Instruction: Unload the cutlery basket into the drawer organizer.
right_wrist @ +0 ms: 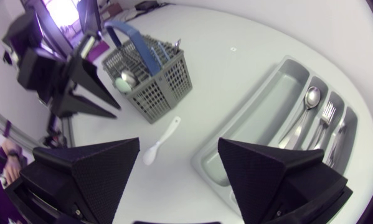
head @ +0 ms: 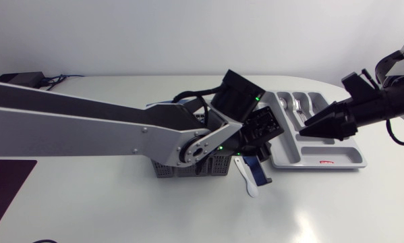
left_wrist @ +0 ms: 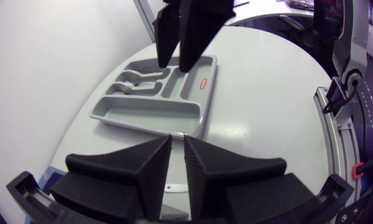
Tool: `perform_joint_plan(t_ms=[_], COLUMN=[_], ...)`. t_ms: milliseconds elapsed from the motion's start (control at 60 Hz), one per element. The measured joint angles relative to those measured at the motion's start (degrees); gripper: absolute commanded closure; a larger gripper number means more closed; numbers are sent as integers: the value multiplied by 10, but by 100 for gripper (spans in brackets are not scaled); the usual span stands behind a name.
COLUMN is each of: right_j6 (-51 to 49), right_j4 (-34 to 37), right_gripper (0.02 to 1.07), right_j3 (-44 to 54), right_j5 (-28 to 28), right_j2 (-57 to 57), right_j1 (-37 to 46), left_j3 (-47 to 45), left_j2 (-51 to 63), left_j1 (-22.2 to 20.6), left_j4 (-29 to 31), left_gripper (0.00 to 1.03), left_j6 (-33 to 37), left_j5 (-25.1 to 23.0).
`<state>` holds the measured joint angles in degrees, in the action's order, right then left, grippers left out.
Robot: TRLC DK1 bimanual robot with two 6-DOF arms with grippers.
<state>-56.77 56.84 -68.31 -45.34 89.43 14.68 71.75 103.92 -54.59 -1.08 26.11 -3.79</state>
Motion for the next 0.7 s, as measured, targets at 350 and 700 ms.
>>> perform_joint_plan(t_ms=[350, 700], right_j6=[-40, 68], right_j4=[-90, -124], right_gripper=[16, 16], right_j3=[85, 73], right_j5=[172, 263], right_j2=[-48, 6], right_j1=[-129, -245], left_j3=[-100, -209], left_j2=[-108, -202], left_j1=[10, 35], left_j4=[43, 51], left_gripper=[38, 26], left_j6=[81, 143], left_j5=[7, 9])
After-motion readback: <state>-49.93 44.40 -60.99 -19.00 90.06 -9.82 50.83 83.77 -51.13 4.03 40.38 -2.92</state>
